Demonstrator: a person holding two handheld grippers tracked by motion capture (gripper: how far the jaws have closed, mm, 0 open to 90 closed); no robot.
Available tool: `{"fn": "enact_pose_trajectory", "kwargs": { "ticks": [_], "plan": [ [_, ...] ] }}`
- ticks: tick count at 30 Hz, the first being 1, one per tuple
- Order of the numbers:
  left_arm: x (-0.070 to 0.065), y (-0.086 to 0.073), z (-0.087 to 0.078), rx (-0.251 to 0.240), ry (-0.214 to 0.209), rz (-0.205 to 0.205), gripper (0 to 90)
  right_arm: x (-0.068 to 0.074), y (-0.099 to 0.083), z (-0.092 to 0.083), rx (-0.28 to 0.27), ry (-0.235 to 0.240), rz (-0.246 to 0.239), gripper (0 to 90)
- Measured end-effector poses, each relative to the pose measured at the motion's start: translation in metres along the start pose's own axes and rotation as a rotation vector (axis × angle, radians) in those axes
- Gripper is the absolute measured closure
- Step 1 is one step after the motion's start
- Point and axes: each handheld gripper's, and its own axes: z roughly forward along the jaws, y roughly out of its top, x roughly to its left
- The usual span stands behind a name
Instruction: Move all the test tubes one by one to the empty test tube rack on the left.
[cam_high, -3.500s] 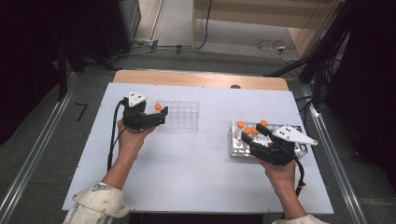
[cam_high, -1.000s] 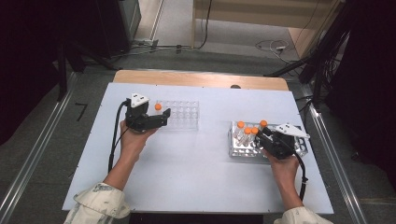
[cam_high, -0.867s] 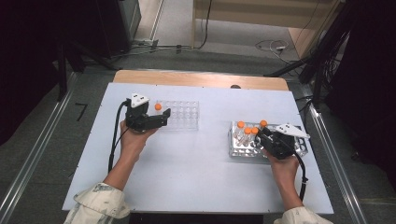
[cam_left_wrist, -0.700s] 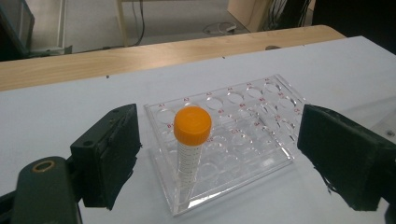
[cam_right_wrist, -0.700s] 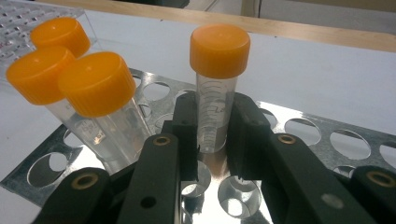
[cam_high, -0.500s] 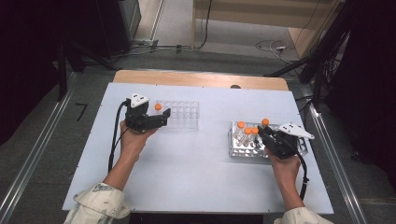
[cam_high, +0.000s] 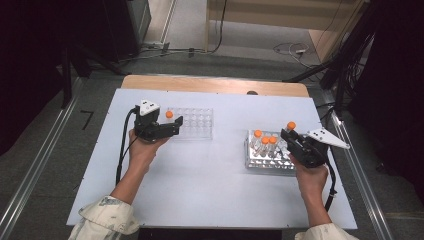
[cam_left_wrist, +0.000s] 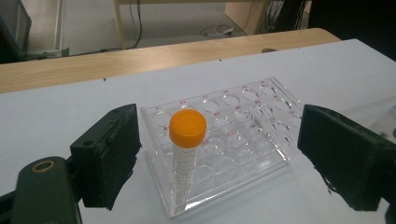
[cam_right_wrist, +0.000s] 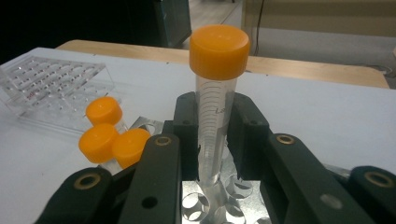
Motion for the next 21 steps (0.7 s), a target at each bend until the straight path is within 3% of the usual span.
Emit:
{"fn": "enact_pose_trajectory", "kwargs": {
  "ticks": [9,15,21],
  "plan": [
    [-0.001,0.001,-0.001,-0.005,-0.008,0.002,13.7,0.0,0.012,-0.016,-0.018,0.005,-0.005,72.2],
    [-0.001,0.001,-0.003,-0.006,-0.014,0.002,13.5,0.004,0.019,-0.025,0.05,0.035,-0.02,72.1],
    [0.0,0.002,-0.004,-0.013,-0.017,-0.003,13.5,0.01,0.019,-0.028,0.077,0.053,-0.031,72.1]
  ]
}}
